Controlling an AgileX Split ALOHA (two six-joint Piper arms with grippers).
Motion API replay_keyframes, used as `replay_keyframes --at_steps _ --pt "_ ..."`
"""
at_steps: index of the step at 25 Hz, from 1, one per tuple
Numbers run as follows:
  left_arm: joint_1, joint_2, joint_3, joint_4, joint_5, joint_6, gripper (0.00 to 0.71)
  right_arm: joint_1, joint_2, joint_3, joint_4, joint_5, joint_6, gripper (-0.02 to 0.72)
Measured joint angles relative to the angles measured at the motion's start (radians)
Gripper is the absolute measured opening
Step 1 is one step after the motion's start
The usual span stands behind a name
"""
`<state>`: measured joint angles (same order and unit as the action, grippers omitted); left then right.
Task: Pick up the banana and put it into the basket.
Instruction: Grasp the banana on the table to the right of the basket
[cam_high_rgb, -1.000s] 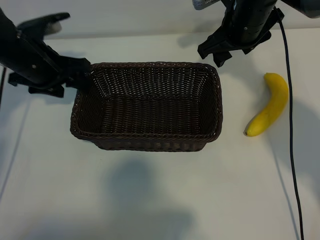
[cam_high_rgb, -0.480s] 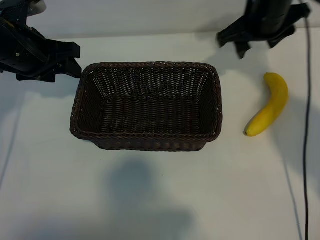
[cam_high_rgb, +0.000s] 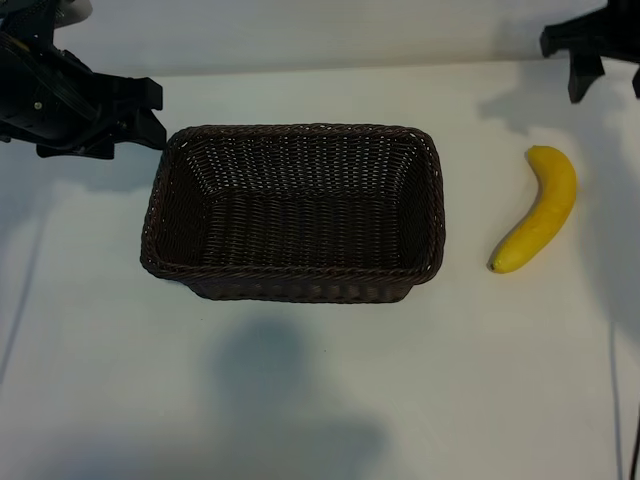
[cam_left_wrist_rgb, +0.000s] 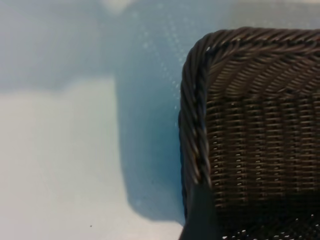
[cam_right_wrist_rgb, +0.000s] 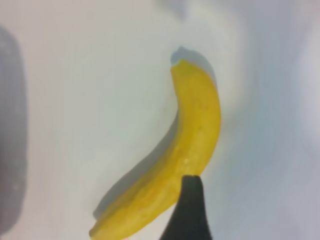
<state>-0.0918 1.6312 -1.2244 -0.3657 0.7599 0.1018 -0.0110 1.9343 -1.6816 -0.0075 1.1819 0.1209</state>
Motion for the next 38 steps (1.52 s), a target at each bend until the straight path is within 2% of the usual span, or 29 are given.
replay_keyframes --at_steps 3,6,12,18,23,33,35,38 --pt "0.000 0.000 0.000 -0.001 -0.012 0.000 0.594 -0.002 -0.001 0.119 0.014 -0.092 0.000 0.594" --pt "0.000 0.000 0.000 -0.001 -0.015 0.000 0.594 -0.002 -0.001 0.239 0.036 -0.218 0.003 0.594" --pt "0.000 0.000 0.000 -0.001 -0.015 0.000 0.594 -0.002 -0.001 0.410 0.064 -0.471 0.055 0.594" --pt "0.000 0.000 0.000 -0.001 -0.021 0.000 0.594 -0.002 -0.001 0.480 0.019 -0.601 0.095 0.594" --pt "0.000 0.000 0.000 -0.001 -0.029 0.000 0.594 0.003 0.002 0.509 0.018 -0.642 0.098 0.594" --pt "0.000 0.000 0.000 -0.001 -0.030 0.000 0.593 0.084 0.070 0.516 0.018 -0.660 0.080 0.584" --pt "0.000 0.000 0.000 -0.001 -0.030 0.000 0.592 0.090 0.073 0.516 0.018 -0.660 0.079 0.540" --pt "0.000 0.000 0.000 -0.001 -0.030 0.000 0.592 0.091 0.073 0.516 0.018 -0.661 0.084 0.400"
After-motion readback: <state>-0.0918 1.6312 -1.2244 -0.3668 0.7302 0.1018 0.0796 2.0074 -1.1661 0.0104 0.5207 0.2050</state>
